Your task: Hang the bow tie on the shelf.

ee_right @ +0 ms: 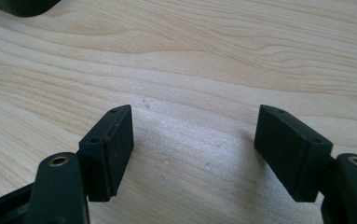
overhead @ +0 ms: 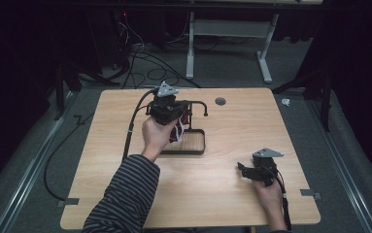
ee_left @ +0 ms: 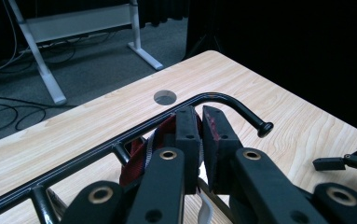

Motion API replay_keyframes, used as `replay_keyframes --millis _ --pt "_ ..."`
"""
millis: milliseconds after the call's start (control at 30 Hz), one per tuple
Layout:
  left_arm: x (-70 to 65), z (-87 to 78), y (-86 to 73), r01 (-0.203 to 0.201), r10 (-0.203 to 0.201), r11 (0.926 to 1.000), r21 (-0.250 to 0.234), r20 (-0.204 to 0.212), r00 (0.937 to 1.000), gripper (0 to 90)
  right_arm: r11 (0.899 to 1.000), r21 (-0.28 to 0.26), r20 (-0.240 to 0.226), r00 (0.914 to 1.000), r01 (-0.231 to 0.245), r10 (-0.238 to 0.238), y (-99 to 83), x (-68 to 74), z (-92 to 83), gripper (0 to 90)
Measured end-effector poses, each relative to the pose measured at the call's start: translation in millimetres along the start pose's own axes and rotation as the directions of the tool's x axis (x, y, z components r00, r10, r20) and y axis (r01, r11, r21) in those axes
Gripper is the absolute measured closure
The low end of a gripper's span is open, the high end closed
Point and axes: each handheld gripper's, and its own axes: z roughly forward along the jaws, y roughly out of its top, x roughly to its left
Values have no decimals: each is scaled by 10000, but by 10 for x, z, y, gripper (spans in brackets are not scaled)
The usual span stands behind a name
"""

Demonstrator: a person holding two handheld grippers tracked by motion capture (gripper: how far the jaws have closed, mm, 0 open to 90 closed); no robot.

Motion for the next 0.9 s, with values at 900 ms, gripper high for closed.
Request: replay_keyframes --millis 900 --pt "-37 -39 -22 -301 301 9995 73 -35 9995 806 10000 -1 -6 10000 -4 4 0 0 0 295"
